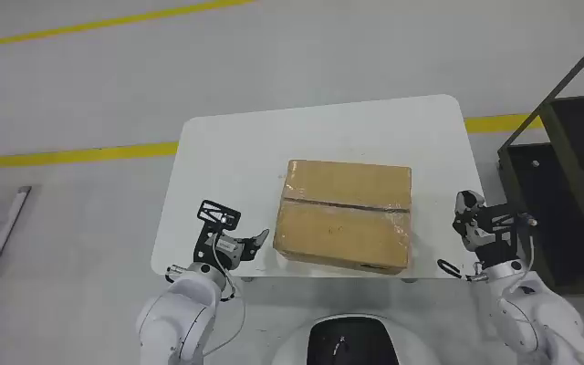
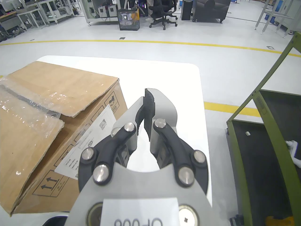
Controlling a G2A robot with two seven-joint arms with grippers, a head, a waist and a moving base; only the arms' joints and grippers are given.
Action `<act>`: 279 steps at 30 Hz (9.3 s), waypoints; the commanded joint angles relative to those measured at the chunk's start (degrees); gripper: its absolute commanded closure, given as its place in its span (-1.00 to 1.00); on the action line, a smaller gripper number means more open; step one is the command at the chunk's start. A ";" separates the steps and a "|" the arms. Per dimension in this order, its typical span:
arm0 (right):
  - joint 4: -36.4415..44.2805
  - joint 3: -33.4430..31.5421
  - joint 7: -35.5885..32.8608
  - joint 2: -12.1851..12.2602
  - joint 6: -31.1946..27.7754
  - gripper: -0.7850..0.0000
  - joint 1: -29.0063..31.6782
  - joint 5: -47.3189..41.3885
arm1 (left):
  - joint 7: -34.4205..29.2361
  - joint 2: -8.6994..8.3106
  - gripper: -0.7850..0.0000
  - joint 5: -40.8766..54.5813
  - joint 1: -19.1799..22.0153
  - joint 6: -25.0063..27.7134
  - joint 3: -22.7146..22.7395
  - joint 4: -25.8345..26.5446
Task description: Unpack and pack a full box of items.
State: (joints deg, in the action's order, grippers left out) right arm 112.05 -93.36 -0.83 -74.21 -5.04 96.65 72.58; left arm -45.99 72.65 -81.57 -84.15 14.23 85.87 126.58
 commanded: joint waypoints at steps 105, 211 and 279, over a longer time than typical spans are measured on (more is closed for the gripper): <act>-4.10 -0.53 -1.69 1.13 -2.64 1.00 -1.08 -0.47 | -7.91 5.18 -0.62 -2.94 35.72 5.73 -39.84 -23.60; -4.10 2.31 -4.66 1.62 -2.04 1.00 -2.54 -0.05 | -5.14 1.65 -1.00 -21.06 18.14 -5.06 7.10 -11.96; -4.19 17.98 -13.15 1.33 -7.51 1.00 -13.22 1.06 | 6.58 -0.38 -1.00 5.40 18.79 -8.67 19.08 -12.71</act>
State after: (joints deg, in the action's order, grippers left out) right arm 107.87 -75.37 -14.03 -72.89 -12.61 83.41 73.76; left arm -39.29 72.35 -76.11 -65.46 5.60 104.89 113.83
